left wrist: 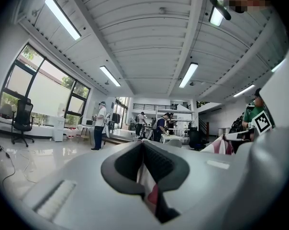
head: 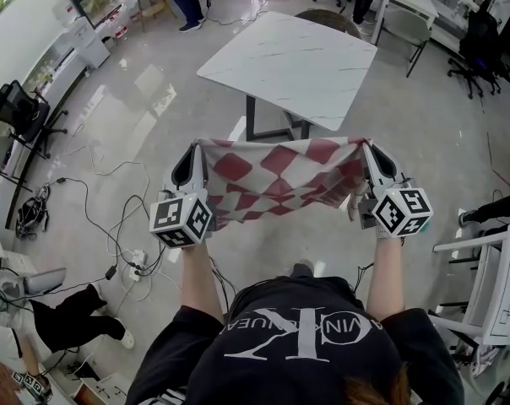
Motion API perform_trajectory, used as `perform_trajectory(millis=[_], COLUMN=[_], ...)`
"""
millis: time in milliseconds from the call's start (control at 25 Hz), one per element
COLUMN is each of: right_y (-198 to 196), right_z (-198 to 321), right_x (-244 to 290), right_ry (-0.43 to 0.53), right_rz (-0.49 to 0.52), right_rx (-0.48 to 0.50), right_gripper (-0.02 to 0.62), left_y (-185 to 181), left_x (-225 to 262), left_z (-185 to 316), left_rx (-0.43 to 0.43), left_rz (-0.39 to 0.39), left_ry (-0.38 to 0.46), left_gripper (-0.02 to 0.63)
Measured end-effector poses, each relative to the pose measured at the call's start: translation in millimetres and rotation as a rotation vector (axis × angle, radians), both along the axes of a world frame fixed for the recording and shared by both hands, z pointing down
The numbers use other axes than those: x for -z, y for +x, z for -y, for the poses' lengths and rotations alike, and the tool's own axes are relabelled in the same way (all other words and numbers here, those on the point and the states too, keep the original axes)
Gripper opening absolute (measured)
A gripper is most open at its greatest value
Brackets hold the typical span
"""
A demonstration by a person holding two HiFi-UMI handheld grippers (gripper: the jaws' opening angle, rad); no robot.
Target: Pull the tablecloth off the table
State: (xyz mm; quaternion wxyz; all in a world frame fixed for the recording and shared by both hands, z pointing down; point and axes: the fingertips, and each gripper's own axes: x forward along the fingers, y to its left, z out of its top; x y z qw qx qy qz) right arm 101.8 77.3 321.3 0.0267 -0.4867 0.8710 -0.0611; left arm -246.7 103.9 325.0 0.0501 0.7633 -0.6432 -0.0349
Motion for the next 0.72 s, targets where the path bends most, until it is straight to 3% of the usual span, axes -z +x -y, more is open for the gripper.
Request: perform_trajectory(millis=[720], right_y=[5], right_z=[5], right_x=[-6], right_ry=[0.023], right_rz=[-0.053], right_rx=[-0.006], right_gripper=[0.014], left_y=[6], left_x=[-4], left_z=[11], left_rx=[0.019], left_rz=[0.002], left_ry=[-0.005], left_gripper=[0.015])
